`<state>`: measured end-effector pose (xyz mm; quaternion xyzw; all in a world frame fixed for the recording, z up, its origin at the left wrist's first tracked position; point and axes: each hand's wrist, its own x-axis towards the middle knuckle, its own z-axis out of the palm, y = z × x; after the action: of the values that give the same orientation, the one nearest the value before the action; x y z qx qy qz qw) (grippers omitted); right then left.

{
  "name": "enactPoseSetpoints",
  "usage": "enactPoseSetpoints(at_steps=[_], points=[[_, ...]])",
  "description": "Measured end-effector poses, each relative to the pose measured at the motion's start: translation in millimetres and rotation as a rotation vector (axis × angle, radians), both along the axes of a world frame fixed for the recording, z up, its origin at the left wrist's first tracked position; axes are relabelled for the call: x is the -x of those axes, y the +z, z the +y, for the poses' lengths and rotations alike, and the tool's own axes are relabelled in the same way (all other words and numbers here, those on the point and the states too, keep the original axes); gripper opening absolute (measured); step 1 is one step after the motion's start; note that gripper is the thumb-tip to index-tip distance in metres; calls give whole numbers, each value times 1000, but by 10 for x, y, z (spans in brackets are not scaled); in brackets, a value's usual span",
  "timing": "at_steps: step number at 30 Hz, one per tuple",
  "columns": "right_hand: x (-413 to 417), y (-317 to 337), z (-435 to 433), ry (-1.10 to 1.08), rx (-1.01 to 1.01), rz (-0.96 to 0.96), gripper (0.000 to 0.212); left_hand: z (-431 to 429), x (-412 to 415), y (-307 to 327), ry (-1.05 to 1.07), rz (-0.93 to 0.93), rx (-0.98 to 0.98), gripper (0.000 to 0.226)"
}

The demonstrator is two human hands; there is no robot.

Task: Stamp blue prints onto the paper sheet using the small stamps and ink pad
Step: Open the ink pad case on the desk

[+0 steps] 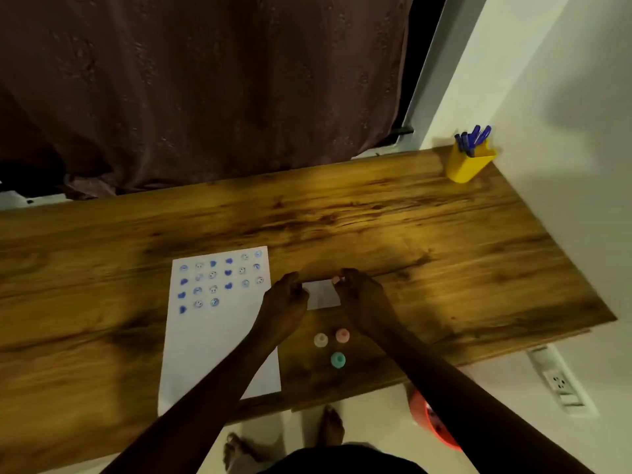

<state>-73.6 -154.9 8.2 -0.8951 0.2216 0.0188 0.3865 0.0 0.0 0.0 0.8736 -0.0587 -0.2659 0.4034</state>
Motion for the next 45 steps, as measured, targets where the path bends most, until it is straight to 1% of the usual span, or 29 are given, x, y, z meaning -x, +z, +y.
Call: enactPoseSetpoints(at_steps=[3, 7, 9, 12, 15, 18, 22, 25, 31, 35, 38, 39, 42, 45], points=[[14, -61, -13, -11, -28, -12, 39, -43, 19, 10, 4, -1, -7, 49], [26, -120, 21, -43, -57, 22, 42, -60, 20, -1, 0, 21, 3, 44], [25, -142, 22, -60, -63, 24, 40, -59, 16, -3, 16, 33, 21, 43], [9, -141, 26, -68, -71, 22, 34, -34, 4, -4, 43, 65, 36, 50], [-50, -63, 101, -51, -76, 20, 38, 49, -64, 46, 87, 94, 82, 60], [-151, 67, 226, -38, -59, -10, 41, 179, -157, 108, 145, 83, 128, 63], [-310, 265, 491, -17, -70, -46, 42, 453, -265, 224, 216, 8, 167, 54], [-446, 418, 786, 32, -87, -105, 44, 772, -350, 341, 275, -39, 171, 58], [-750, 468, 1579, 127, -115, -122, 48, 1618, -402, 538, 369, -134, 157, 60], [-856, 352, 2154, 222, -125, -99, 52, 2217, -342, 518, 418, -86, 218, 56], [-872, 250, 2532, 280, -119, -94, 53, 2611, -257, 461, 469, -57, 305, 62], [-880, 214, 2649, 300, -121, -81, 53, 2733, -240, 431, 471, -83, 301, 62], [-879, 134, 2951, 352, -141, -21, 50, 3052, -224, 271, 458, -170, 242, 51], [-848, 64, 3205, 398, -104, -18, 52, 3318, -190, 124, 459, -164, 149, 49]])
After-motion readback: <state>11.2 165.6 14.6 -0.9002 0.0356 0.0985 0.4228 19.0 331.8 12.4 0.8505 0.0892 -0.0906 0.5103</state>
